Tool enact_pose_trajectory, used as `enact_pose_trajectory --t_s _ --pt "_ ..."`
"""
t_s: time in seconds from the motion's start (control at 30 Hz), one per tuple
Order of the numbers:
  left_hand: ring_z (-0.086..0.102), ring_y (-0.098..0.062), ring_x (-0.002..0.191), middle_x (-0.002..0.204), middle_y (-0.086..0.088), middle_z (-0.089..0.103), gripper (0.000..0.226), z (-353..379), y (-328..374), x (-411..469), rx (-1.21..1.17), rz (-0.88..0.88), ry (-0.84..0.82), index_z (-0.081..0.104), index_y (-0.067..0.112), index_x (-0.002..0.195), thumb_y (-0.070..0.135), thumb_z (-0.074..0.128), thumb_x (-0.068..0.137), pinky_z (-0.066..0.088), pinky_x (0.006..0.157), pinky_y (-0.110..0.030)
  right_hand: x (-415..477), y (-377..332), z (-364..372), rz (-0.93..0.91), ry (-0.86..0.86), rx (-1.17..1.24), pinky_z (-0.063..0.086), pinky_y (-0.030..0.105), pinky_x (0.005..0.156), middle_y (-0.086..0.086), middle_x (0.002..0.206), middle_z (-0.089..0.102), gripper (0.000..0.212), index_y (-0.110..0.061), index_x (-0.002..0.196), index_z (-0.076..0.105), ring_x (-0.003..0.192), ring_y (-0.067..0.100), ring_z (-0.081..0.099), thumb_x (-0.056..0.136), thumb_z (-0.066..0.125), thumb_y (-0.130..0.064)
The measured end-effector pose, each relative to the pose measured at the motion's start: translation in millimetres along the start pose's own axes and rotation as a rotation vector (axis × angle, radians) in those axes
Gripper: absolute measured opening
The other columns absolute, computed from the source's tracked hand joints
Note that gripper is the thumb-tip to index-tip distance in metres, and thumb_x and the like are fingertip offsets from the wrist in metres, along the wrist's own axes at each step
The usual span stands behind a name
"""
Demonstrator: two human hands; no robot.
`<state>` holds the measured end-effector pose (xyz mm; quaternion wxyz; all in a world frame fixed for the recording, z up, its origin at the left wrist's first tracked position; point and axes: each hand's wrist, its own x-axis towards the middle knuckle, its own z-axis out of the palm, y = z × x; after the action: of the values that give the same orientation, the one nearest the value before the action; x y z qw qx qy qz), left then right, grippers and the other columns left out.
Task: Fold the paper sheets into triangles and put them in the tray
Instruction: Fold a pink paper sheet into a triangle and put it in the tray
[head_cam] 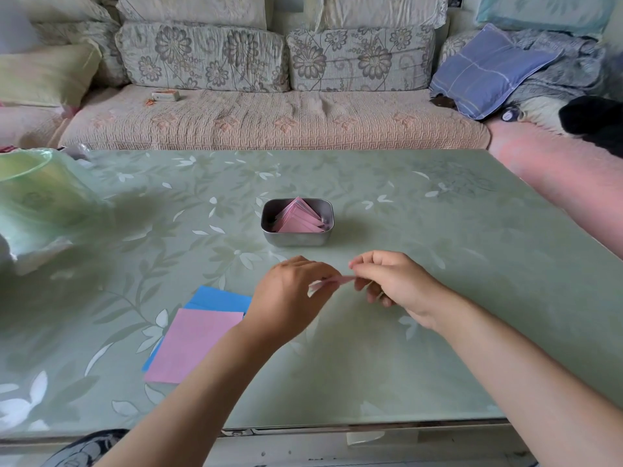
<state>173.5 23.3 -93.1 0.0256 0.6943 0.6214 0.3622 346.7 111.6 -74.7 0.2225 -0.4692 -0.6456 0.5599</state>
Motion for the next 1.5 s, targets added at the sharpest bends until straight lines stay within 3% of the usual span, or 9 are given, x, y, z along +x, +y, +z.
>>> enact_pose_trajectory --t_s 0.17,0.27,0.33,0.47,0.67,0.9,1.0,1.17,1.5 --pt "0.071 -0.007 0.076 0.079 0.012 0.075 0.012 -2.3 1.7 2.9 -0.444 -0.364 -0.103 0.076 0.025 0.086 0.036 0.078 0.081 0.058 0.078 -0.034 -4.9 0.1 4.3 -0.236 -0.008 -0.039 0.04 0.008 0.054 -0.01 0.075 0.068 0.006 -0.021 0.087 0.071 0.066 0.007 0.06 0.092 0.069 -0.018" --pt "0.068 -0.007 0.066 0.076 0.01 0.074 0.022 -3.1 3.7 2.5 -0.593 -0.457 -0.169 0.073 0.03 0.082 0.05 0.08 0.075 0.054 0.062 -0.023 -5.1 1.3 4.7 -0.255 -0.01 -0.101 0.041 0.011 0.056 -0.011 0.069 0.068 0.011 -0.022 0.082 0.071 0.064 0.01 0.061 0.091 0.07 -0.016" --pt "0.062 -0.007 0.059 0.072 0.011 0.073 0.028 -3.0 3.7 2.1 -0.58 -0.455 -0.163 0.071 0.032 0.081 0.06 0.071 0.075 0.048 0.055 -0.022 -5.1 2.0 4.5 -0.244 -0.021 -0.109 0.04 0.012 0.055 -0.011 0.067 0.066 0.013 -0.021 0.081 0.071 0.062 0.011 0.061 0.092 0.068 -0.015" --pt "0.063 -0.011 0.066 0.073 0.01 0.072 0.018 -2.1 -0.5 4.9 -0.519 -0.454 -0.112 0.073 0.028 0.078 0.042 0.066 0.086 0.056 0.073 -0.041 -5.8 2.0 3.2 -0.242 -0.037 -0.126 0.041 0.013 0.055 -0.01 0.065 0.065 0.015 -0.021 0.079 0.07 0.061 0.009 0.06 0.091 0.068 -0.015" --pt "0.06 0.001 0.058 0.07 0.015 0.072 0.012 -1.0 0.4 2.2 -0.504 -0.438 -0.124 0.076 0.03 0.075 0.031 0.073 0.087 0.048 0.062 -0.021 -5.9 4.1 9.2 -0.303 0.0 -0.153 0.041 0.023 0.059 -0.007 0.064 0.062 0.016 -0.022 0.075 0.07 0.06 0.01 0.051 0.09 0.067 -0.018" --pt "0.069 -0.009 0.064 0.068 0.01 0.073 0.015 -3.2 5.4 3.0 -0.486 -0.457 -0.12 0.073 0.03 0.072 0.033 0.065 0.085 0.058 0.068 -0.034 -4.6 4.7 9.3 -0.384 0.021 -0.204 0.038 0.012 0.053 -0.018 0.057 0.059 0.016 -0.023 0.071 0.067 0.052 0.0 0.048 0.087 0.066 -0.019" --pt "0.065 -0.001 0.059 0.068 0.014 0.072 0.015 -2.5 4.6 1.3 -0.428 -0.399 -0.102 0.073 0.029 0.072 0.027 0.067 0.085 0.047 0.054 -0.016 -4.4 6.5 11.3 -0.374 0.024 -0.223 0.037 0.012 0.052 -0.017 0.056 0.058 0.01 -0.025 0.072 0.067 0.051 0.0 0.048 0.08 0.064 -0.028" --pt "0.066 0.005 0.064 0.069 0.022 0.071 0.016 -1.2 6.9 -1.5 -0.358 -0.272 -0.02 0.075 0.03 0.071 0.019 0.072 0.083 0.042 0.058 -0.004 -5.6 9.9 13.3 -0.384 0.068 -0.282 0.041 0.017 0.051 -0.008 0.059 0.062 0.01 -0.027 0.072 0.067 0.052 0.003 0.049 0.073 0.063 -0.036" --pt "0.067 0.001 0.066 0.07 0.021 0.071 0.021 -11.2 0.1 2.9 -0.316 -0.291 0.042 0.074 0.029 0.07 0.014 0.07 0.083 0.048 0.063 -0.01 2.0 12.3 3.8 -0.381 0.122 -0.337 0.04 0.015 0.051 -0.017 0.055 0.057 0.017 -0.024 0.066 0.065 0.05 0.004 0.046 0.081 0.069 -0.019"
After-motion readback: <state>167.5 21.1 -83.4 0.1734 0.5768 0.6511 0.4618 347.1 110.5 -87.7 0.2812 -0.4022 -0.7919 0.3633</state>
